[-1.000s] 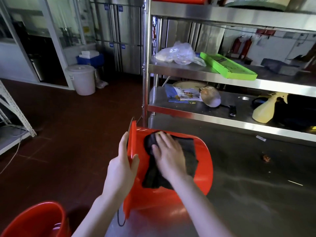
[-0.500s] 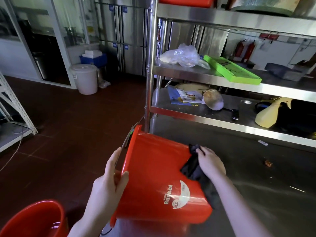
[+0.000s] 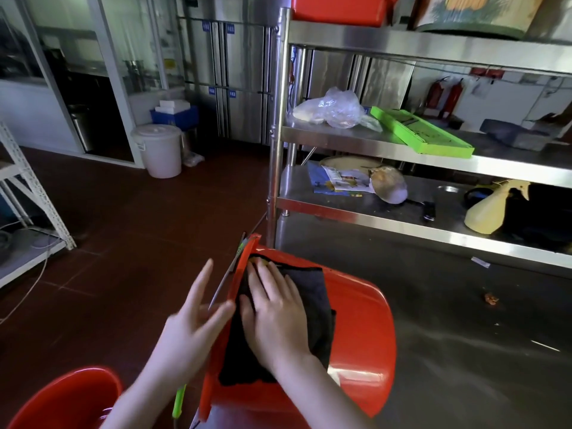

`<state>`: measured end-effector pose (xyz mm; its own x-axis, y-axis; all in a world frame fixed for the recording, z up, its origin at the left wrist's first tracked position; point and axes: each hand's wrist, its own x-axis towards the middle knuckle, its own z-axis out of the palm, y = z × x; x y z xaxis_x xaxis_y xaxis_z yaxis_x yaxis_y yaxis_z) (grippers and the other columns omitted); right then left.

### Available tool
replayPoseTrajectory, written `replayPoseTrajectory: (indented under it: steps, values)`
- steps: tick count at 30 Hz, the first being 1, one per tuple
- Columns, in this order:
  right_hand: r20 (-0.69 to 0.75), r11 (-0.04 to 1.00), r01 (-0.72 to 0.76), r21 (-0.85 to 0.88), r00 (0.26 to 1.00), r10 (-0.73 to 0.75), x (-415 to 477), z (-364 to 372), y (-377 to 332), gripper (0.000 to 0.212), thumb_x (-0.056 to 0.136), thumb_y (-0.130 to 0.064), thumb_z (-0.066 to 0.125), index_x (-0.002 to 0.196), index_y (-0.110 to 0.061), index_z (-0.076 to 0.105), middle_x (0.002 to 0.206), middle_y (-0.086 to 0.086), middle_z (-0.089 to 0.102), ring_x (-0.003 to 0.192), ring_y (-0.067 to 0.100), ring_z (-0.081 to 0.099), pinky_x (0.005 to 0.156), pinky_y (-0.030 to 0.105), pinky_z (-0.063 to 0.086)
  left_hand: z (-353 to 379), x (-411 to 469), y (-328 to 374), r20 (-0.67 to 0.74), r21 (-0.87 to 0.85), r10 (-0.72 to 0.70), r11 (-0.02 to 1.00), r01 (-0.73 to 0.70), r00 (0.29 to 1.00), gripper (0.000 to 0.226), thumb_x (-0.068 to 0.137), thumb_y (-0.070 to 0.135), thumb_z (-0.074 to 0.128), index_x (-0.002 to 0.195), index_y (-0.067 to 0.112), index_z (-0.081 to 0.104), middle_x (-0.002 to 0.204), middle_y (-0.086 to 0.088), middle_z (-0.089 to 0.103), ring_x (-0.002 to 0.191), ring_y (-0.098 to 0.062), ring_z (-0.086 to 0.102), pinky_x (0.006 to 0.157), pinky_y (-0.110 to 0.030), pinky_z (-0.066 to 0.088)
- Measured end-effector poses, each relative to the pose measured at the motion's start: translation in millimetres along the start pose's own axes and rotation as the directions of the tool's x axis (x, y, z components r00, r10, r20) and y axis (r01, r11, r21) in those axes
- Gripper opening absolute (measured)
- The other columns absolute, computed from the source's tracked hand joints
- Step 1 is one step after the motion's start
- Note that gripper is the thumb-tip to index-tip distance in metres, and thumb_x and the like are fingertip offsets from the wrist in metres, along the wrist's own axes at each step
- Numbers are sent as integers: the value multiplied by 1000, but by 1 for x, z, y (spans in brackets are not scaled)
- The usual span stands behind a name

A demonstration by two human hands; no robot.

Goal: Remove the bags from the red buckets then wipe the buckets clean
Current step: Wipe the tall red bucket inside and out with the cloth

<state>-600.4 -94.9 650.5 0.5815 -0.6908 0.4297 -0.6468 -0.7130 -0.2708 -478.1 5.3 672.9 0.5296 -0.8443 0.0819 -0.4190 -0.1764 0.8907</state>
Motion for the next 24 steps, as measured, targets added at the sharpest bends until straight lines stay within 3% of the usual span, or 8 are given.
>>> replayPoseTrajectory:
  steps: [2, 4, 7, 11, 15, 19, 22, 24]
  values:
    - [-20, 1000, 15, -4, 1000, -15, -15, 4, -7, 52, 96, -39, 41, 145, -21, 42, 153, -3, 38, 143, 16, 31, 116, 39, 29, 9, 38, 26, -15, 22, -78, 997, 78, 997, 69, 87, 56, 56, 142, 61, 16, 114, 8, 62, 100, -12, 63, 76, -24, 42]
    - [-45, 999, 40, 7, 998, -40, -28, 5, -6, 52, 94, -40, 43, 144, -24, 44, 152, -5, 40, 143, 13, 31, 116, 37, 29, 28, 65, 49, 15, 149, -123, 982, 119, 992, 62, 95, 48, 46, 149, 47, 15, 132, -9, 57, 112, -28, 59, 85, -29, 40]
    - [-49, 1000, -22, 2, 999, 22, -35, -4, 19, 52, 94, -42, 43, 143, -26, 45, 152, -7, 40, 142, 13, 33, 115, 37, 29, 49, 69, 57, 29, 372, -65, 927, 50, 997, 54, 102, 36, 36, 153, 32, 18, 115, -21, 63, 94, -37, 63, 85, -39, 50]
    - [-100, 945, -323, -46, 943, 318, -39, -23, 101, 46, 96, -36, 45, 135, -14, 57, 145, 5, 49, 136, 25, 45, 111, 45, 35, 45, 47, 44, 69, 272, -3, 962, -15, 998, 50, 103, 33, 36, 151, 32, 23, 72, -9, 64, 51, -17, 59, 49, -30, 48]
    - [146, 854, -518, -58, 841, 520, -17, -41, 159, 46, 103, -37, 38, 145, -22, 43, 156, -4, 33, 146, 17, 25, 118, 33, 20, 47, 26, 40, 54, 222, 47, 973, -58, 997, 52, 103, 28, 35, 152, 33, 18, 64, -7, 62, 48, -18, 56, 48, -32, 46]
    - [113, 956, -283, -72, 950, 290, 11, -28, 108, 45, 102, -39, 36, 143, -24, 47, 153, -7, 38, 141, 14, 34, 113, 26, 23, 48, 18, 36, 44, 270, 105, 956, -114, 993, 52, 103, 26, 36, 152, 33, 20, 60, -2, 56, 45, -14, 49, 49, -26, 39]
    - [64, 997, -56, 49, 997, 53, 16, -13, 36, 52, 98, -39, 34, 142, -17, 48, 150, 0, 43, 138, 21, 40, 113, 32, 29, 45, 19, 30, -9, 248, 102, 964, -97, 995, 50, 102, 27, 36, 149, 39, 24, 85, -12, 69, 70, -26, 64, 66, -35, 50]
    - [38, 994, -4, 111, 999, 0, 10, -9, 9, 56, 97, -41, 30, 144, -16, 45, 151, 1, 42, 140, 20, 37, 115, 36, 30, 39, 17, 24, -48, 186, 84, 980, -74, 995, 49, 101, 28, 37, 146, 47, 27, 100, -12, 71, 82, -21, 68, 75, -36, 54]
